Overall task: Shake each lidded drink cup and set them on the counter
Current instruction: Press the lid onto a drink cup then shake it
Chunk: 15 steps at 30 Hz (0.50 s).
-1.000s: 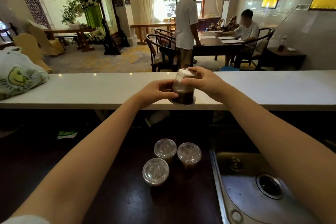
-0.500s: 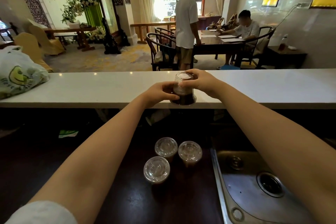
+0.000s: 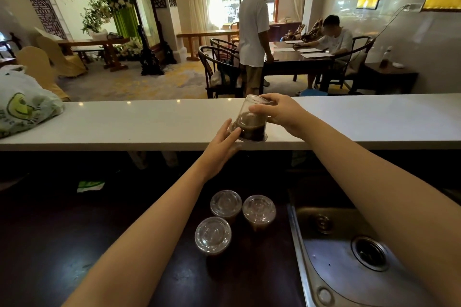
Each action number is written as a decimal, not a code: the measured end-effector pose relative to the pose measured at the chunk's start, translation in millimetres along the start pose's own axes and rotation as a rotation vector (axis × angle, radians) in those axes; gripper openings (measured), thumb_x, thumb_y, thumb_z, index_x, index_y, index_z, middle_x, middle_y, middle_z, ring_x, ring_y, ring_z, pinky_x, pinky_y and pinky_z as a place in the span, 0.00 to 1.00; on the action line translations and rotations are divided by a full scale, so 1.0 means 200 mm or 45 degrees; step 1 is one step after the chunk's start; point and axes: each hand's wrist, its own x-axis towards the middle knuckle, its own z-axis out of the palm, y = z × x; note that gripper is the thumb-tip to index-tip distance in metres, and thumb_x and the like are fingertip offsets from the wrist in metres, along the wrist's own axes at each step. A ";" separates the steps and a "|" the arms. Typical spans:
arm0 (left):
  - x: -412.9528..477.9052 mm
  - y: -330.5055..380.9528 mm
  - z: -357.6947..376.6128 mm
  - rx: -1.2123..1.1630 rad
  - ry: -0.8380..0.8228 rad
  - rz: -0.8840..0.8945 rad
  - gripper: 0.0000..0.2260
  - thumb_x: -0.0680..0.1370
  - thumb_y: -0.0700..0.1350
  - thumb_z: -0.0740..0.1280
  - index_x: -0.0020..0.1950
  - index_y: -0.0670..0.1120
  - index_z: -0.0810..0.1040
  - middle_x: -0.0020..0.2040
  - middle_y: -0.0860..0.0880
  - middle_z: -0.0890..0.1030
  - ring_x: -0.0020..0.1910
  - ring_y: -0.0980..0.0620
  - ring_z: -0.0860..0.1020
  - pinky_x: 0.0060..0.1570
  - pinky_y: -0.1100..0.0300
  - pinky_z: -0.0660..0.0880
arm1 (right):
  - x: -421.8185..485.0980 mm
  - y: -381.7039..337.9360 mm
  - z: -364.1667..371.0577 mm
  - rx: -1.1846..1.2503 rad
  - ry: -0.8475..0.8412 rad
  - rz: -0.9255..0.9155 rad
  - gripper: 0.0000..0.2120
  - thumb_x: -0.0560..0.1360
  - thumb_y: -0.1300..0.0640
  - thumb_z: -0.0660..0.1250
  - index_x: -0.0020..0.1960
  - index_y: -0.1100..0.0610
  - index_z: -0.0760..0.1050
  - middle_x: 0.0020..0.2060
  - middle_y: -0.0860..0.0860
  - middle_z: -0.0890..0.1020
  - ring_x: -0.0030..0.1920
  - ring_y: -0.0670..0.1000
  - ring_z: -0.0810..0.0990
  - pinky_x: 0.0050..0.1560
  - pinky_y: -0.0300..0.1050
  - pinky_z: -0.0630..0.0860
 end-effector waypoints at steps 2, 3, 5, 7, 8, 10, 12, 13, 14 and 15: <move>-0.02 -0.03 0.04 -0.278 -0.101 -0.078 0.26 0.77 0.59 0.60 0.74 0.52 0.63 0.71 0.43 0.70 0.70 0.43 0.68 0.66 0.45 0.69 | 0.00 -0.01 0.00 0.118 -0.011 0.026 0.30 0.71 0.53 0.72 0.69 0.60 0.66 0.63 0.56 0.74 0.57 0.51 0.76 0.44 0.37 0.76; -0.03 -0.03 0.06 -0.442 -0.128 -0.109 0.27 0.77 0.60 0.59 0.73 0.51 0.64 0.69 0.41 0.72 0.69 0.41 0.69 0.65 0.44 0.70 | -0.01 -0.01 0.00 0.173 -0.018 0.040 0.30 0.71 0.54 0.72 0.68 0.61 0.67 0.62 0.56 0.75 0.56 0.51 0.77 0.44 0.37 0.77; -0.04 -0.02 0.11 -0.804 -0.133 -0.139 0.29 0.76 0.60 0.61 0.73 0.47 0.63 0.67 0.36 0.71 0.66 0.36 0.71 0.64 0.42 0.70 | -0.01 -0.01 0.00 0.274 -0.042 0.075 0.29 0.71 0.54 0.72 0.68 0.61 0.68 0.61 0.57 0.76 0.56 0.52 0.78 0.45 0.39 0.78; -0.03 0.02 0.14 -1.048 -0.115 -0.144 0.31 0.74 0.57 0.65 0.73 0.44 0.63 0.68 0.34 0.67 0.63 0.35 0.72 0.60 0.44 0.74 | -0.02 -0.01 -0.01 0.342 -0.081 0.106 0.28 0.71 0.54 0.71 0.67 0.61 0.67 0.62 0.57 0.76 0.55 0.51 0.79 0.45 0.39 0.79; -0.02 0.04 0.14 -1.087 -0.099 -0.133 0.32 0.73 0.55 0.68 0.73 0.43 0.63 0.69 0.35 0.66 0.61 0.35 0.73 0.56 0.46 0.76 | -0.02 -0.01 -0.02 0.332 -0.104 0.107 0.28 0.72 0.53 0.71 0.68 0.61 0.66 0.62 0.57 0.75 0.54 0.51 0.79 0.43 0.38 0.79; -0.01 0.09 0.14 -1.059 -0.078 -0.119 0.36 0.67 0.52 0.73 0.71 0.42 0.66 0.67 0.36 0.66 0.57 0.38 0.73 0.47 0.51 0.79 | -0.03 -0.03 -0.04 0.187 -0.153 0.081 0.29 0.72 0.51 0.70 0.68 0.61 0.65 0.62 0.56 0.75 0.53 0.50 0.78 0.42 0.36 0.79; 0.01 0.11 0.13 -1.004 -0.081 -0.124 0.39 0.63 0.50 0.76 0.71 0.43 0.66 0.63 0.37 0.68 0.53 0.41 0.73 0.42 0.55 0.79 | -0.03 -0.06 -0.09 -0.133 -0.166 -0.017 0.31 0.72 0.49 0.69 0.71 0.58 0.63 0.64 0.55 0.73 0.57 0.50 0.76 0.49 0.38 0.76; 0.01 0.12 0.12 -0.964 -0.081 -0.131 0.41 0.62 0.50 0.76 0.72 0.43 0.66 0.62 0.37 0.68 0.52 0.42 0.73 0.40 0.56 0.78 | -0.03 -0.08 -0.11 -0.318 -0.171 -0.093 0.33 0.72 0.48 0.69 0.72 0.56 0.61 0.66 0.54 0.71 0.60 0.51 0.73 0.54 0.41 0.74; 0.02 0.14 0.11 -0.914 -0.077 -0.142 0.41 0.62 0.49 0.76 0.72 0.44 0.65 0.62 0.38 0.68 0.51 0.43 0.73 0.39 0.57 0.78 | -0.03 -0.11 -0.14 -0.478 -0.197 -0.172 0.34 0.72 0.48 0.69 0.73 0.53 0.59 0.68 0.53 0.69 0.63 0.51 0.71 0.58 0.44 0.72; 0.02 0.15 0.11 -0.855 -0.065 -0.152 0.40 0.63 0.49 0.76 0.72 0.44 0.65 0.62 0.38 0.68 0.51 0.44 0.72 0.39 0.57 0.78 | -0.04 -0.14 -0.16 -0.611 -0.254 -0.236 0.36 0.72 0.48 0.70 0.74 0.52 0.57 0.70 0.53 0.67 0.66 0.52 0.68 0.62 0.46 0.70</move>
